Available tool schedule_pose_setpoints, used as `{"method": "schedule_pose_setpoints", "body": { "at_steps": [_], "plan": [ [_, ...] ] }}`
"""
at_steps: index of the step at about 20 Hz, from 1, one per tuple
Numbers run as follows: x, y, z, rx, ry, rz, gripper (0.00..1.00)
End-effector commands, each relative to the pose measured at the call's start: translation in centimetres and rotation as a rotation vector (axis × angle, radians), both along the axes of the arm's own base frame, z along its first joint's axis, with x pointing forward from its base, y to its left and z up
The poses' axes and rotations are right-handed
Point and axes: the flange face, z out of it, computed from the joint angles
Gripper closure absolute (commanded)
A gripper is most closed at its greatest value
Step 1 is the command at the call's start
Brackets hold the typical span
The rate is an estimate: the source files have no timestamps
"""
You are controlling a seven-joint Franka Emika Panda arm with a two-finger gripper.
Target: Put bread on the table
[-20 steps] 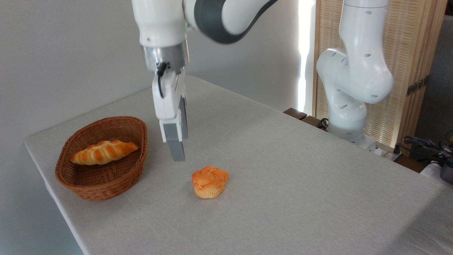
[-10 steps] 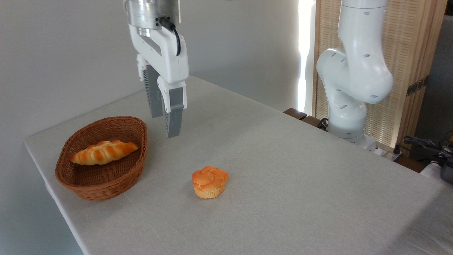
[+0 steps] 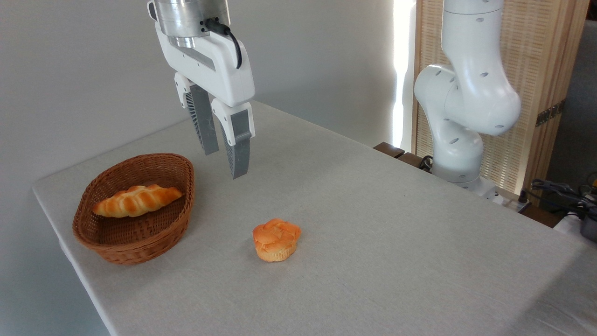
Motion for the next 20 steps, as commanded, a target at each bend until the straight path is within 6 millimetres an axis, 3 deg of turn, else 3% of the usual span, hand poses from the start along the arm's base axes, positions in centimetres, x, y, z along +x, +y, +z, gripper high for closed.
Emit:
{"method": "schedule_pose_setpoints", "body": {
  "at_steps": [1, 5, 7, 20],
  "plan": [
    [-0.4, 1.2, 0.5, -0.006, 0.036, 0.022, 0.00],
    [-0.4, 0.9, 0.5, 0.018, 0.032, 0.010, 0.00],
    [-0.5, -0.2, 0.4, 0.060, 0.030, -0.016, 0.00],
    [-1.4, 0.8, 0.1, 0.043, -0.010, 0.008, 0.00]
  ]
}}
